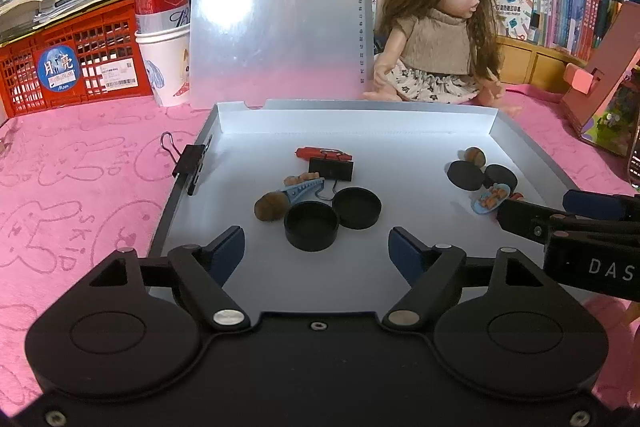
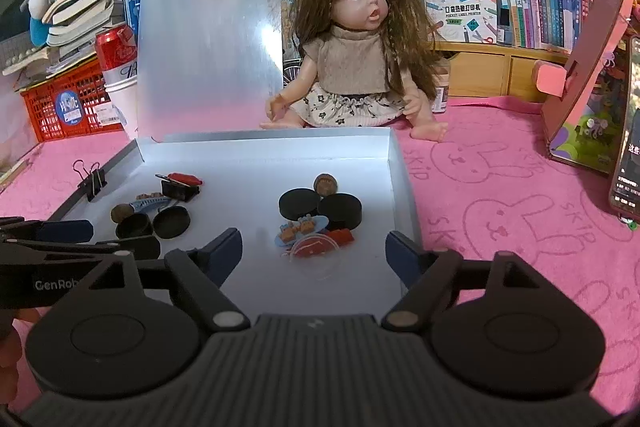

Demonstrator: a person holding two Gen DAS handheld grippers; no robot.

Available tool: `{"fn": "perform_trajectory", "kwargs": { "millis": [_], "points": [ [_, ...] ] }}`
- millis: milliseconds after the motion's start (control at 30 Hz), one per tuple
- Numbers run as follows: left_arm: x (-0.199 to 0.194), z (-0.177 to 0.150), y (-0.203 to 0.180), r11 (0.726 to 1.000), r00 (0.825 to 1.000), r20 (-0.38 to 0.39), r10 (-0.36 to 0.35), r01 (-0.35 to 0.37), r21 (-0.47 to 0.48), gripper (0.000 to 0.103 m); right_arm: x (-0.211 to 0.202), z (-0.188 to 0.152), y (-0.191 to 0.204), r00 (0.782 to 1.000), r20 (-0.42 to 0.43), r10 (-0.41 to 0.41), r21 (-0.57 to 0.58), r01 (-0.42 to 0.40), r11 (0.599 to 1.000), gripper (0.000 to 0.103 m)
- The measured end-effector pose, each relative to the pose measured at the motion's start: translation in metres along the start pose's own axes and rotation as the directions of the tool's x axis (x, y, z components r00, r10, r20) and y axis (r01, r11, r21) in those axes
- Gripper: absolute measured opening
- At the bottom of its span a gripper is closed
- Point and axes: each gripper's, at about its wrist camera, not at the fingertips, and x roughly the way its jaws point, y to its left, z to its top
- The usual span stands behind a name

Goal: Organize rigid objects

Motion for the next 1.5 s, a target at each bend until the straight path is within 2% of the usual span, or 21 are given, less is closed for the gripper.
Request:
{"fn": "perform_trajectory", "kwargs": {
  "millis": [233,533,1000,1500],
  "points": [
    [-0.005,0.0,0.0,1.0,1.0,0.006,-0.007,0.007,-0.004,0.082,-0.005,0.002,0.0,1.0,0.014,-0.008,0.003,0.008,1.0,0.092],
    [-0.014,0.0,0.0,1.0,1.0,0.014,-0.005,0.006,-0.007,0.083,-0.013,0.003,0.001,1.0,0.025,-0.012,0.011,0.011,1.0,0.093],
    [-0.044,-0.007,0.002,1.0,0.999,0.043,-0.012,0.012,-0.001,0.083,-0.037,0.0,0.006,0.998,0.051,-0.02,-0.002,0.02,1.0,0.095],
    [-0.096,-0.048,0.007,1.0,0.998,0.058,-0.027,0.028,-0.015,0.084,-0.073,-0.032,0.009,0.998,0.049,-0.025,0.054,0.023,0.998,0.098]
  ]
}}
